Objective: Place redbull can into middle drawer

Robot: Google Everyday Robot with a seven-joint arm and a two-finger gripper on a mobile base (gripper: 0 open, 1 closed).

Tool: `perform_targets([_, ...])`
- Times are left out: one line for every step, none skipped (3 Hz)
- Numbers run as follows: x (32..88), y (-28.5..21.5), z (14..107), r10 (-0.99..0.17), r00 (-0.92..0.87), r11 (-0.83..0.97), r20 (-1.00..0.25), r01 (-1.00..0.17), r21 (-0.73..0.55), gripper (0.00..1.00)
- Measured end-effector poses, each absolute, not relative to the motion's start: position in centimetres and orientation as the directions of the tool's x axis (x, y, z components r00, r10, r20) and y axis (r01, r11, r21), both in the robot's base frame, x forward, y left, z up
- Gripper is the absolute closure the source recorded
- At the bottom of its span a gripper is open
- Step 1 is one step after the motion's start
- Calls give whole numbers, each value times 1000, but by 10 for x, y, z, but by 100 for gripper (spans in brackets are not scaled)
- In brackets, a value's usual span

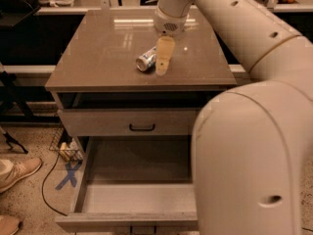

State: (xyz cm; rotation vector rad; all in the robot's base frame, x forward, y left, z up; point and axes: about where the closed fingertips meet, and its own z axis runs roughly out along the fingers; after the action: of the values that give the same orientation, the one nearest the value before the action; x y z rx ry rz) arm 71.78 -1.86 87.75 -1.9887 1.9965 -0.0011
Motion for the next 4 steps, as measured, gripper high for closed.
perform_targets([731,-12,853,-979,3,35,-202,-982,-188,0])
perform_targets([739,-10,835,-981,-13,43,-193,-987,-152,0])
perform_targets([745,-14,826,-979,-32,59,-202,-990,-130,18])
perform_targets([748,-18,826,-976,-43,71,-212,-990,-126,41])
